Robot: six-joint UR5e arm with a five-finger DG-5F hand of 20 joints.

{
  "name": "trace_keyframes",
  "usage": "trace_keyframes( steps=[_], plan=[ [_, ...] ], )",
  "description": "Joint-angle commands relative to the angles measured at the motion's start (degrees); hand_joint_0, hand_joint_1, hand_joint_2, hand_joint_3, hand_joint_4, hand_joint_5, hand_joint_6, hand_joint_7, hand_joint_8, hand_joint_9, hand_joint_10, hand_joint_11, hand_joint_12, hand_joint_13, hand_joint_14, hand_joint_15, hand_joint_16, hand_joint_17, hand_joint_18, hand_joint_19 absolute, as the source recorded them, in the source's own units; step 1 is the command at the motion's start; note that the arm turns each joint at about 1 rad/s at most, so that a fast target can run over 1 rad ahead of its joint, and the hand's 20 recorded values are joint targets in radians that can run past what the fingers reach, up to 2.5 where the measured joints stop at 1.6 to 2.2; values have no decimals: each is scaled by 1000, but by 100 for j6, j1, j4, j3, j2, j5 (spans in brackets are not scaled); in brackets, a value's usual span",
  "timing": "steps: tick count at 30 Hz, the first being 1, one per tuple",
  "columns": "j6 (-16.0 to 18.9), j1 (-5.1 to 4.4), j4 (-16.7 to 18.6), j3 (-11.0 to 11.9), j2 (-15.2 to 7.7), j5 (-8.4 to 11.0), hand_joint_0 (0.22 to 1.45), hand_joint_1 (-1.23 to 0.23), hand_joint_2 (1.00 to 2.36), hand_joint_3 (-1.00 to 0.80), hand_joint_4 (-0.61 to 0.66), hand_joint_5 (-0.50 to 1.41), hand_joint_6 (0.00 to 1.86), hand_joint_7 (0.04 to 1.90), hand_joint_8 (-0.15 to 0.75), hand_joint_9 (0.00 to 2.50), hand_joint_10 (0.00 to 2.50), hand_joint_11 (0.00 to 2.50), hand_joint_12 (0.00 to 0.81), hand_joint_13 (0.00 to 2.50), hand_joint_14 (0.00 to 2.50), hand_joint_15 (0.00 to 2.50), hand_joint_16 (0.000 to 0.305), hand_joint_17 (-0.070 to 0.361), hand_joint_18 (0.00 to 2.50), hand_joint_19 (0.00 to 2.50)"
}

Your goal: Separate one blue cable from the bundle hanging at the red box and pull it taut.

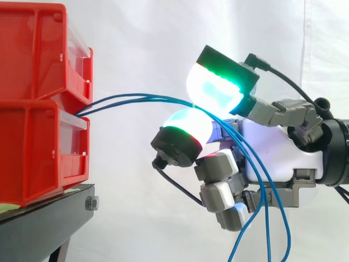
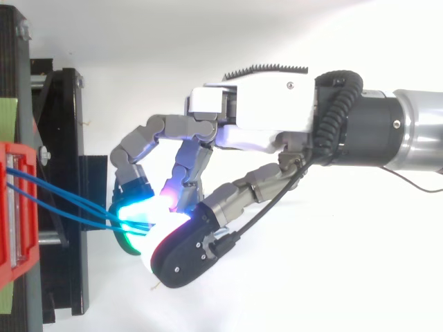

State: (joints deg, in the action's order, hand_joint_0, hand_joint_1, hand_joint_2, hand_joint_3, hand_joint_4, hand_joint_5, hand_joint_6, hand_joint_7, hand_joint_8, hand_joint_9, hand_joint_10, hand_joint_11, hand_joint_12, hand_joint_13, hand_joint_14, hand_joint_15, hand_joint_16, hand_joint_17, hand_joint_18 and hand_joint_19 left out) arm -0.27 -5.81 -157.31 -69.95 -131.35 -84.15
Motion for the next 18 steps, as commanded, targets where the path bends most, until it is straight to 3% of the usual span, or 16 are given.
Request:
trace_keyframes(
  steps=[1,18],
  plan=[
    [0,1,-2,7,4,-5,786,-924,1000,-500,-159,-166,909,1343,324,1185,20,946,351,1173,21,608,38,86,1124,597],
    [0,19,7,-1,4,4,654,-1042,1000,-500,7,-142,904,1263,334,1215,21,967,351,1180,24,623,38,85,1117,604]
  ],
)
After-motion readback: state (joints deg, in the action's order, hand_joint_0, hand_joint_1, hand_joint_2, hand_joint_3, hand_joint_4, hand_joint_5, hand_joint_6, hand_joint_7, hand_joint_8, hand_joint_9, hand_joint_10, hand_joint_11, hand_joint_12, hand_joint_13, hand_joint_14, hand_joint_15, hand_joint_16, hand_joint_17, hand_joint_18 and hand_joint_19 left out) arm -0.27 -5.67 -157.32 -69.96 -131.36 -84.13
